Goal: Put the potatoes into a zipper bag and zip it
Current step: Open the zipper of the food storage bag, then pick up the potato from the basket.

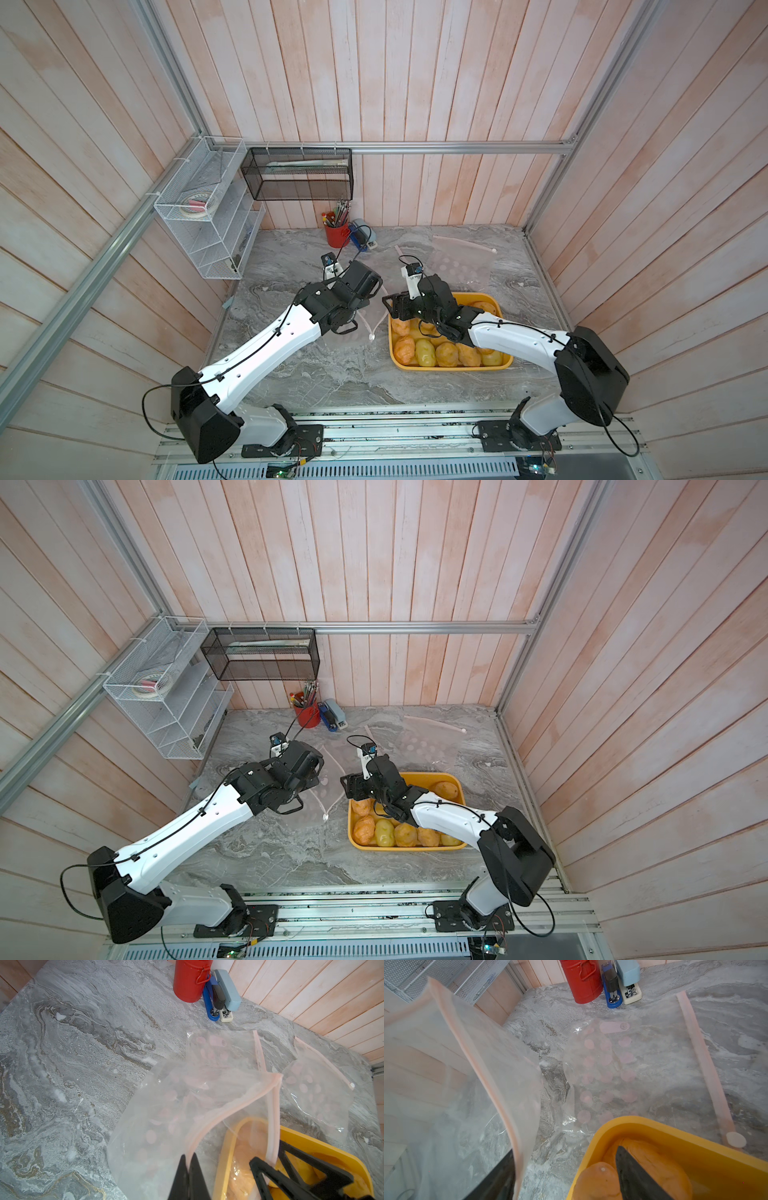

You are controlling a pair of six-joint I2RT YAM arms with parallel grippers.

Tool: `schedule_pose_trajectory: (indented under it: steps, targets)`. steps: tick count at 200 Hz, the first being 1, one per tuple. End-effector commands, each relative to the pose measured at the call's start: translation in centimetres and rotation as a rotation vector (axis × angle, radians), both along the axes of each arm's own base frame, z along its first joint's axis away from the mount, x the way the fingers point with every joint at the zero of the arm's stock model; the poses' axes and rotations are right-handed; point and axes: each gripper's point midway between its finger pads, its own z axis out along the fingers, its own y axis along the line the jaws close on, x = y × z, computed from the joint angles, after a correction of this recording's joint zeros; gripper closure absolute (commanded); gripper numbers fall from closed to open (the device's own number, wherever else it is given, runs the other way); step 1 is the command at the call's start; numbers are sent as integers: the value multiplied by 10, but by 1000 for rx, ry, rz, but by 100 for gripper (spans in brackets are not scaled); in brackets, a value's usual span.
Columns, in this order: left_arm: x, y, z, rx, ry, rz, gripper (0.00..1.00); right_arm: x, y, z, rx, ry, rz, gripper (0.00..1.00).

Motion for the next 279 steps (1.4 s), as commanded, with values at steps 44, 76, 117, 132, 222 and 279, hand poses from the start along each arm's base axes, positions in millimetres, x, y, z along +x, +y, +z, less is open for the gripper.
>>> schedule_pose_trajectory:
  steps: [44, 76, 117, 132, 222, 279]
  targets:
    - [1, -1, -9, 16, 18, 0, 100, -23, -39, 17, 56, -55, -82, 18]
    - [3, -4, -7, 16, 6, -24, 100, -31, -48, 2, 63, -20, -134, 19]
    - [4, -6, -9, 14, 10, -37, 100, -34, -41, -35, 1, 58, -137, 22]
    - [5, -6, -10, 9, 7, -39, 100, -33, -39, -46, -38, 66, -134, 22]
    - [6, -3, -7, -19, -11, -50, 100, -25, -24, -78, -155, 117, -94, 27]
    - [4, -3, -2, -44, -29, -69, 100, -29, -18, -75, -134, 120, -62, 25]
